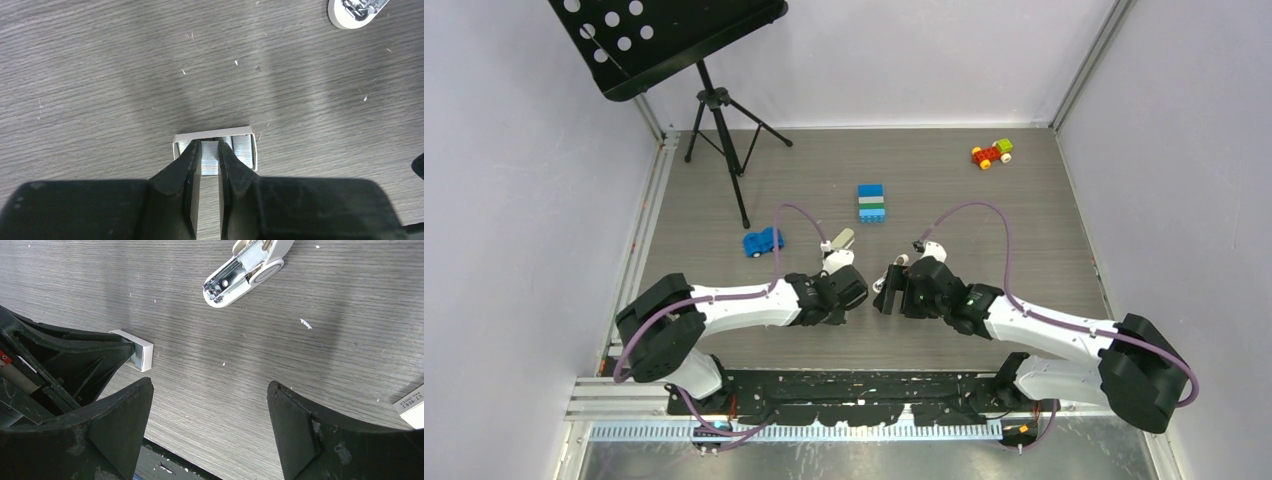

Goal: Load the staples into the stapler

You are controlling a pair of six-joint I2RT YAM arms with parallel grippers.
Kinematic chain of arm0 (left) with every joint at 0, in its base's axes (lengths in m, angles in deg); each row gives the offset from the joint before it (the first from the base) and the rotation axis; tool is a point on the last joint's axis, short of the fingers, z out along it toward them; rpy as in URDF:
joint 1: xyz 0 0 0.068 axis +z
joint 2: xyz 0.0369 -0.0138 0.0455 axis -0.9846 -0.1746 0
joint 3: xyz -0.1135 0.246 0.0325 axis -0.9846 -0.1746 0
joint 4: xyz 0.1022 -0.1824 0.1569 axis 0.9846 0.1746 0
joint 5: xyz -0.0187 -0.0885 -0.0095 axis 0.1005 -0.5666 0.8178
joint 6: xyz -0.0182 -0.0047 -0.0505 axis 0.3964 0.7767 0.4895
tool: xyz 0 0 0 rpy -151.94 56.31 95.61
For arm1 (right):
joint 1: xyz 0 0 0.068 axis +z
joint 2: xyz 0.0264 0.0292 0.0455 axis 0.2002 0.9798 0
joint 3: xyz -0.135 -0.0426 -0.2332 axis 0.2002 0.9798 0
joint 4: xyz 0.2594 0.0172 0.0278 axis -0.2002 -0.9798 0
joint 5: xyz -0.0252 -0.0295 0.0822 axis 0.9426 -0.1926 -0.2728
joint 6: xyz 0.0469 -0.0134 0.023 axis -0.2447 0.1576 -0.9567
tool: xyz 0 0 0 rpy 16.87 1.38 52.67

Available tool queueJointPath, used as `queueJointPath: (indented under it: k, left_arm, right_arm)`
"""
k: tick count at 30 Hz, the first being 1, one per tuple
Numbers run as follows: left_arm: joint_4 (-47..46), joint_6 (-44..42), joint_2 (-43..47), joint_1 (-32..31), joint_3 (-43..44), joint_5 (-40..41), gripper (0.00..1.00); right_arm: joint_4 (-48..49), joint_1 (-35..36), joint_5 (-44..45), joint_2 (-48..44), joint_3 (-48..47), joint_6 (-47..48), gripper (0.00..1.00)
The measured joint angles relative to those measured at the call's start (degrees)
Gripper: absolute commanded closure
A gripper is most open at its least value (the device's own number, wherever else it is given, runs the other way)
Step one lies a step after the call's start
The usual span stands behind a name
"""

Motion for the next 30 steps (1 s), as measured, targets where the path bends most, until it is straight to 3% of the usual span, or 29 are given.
queueJointPath:
  k: [17,30]
  left_arm:
    - [-1.6,-3.32,7.21,-0.72,-0.15,2.12,0.92]
    - [-25.9,-18.53,11.43,-0.72,-7.85,-3.37,0.95]
  right_arm:
    - [-1.81,0.0,1.95,-3.67,0.26,0.28,0.11]
    - [-8.0,0.0,12.66,-13.88,0.87,2.45,0.02]
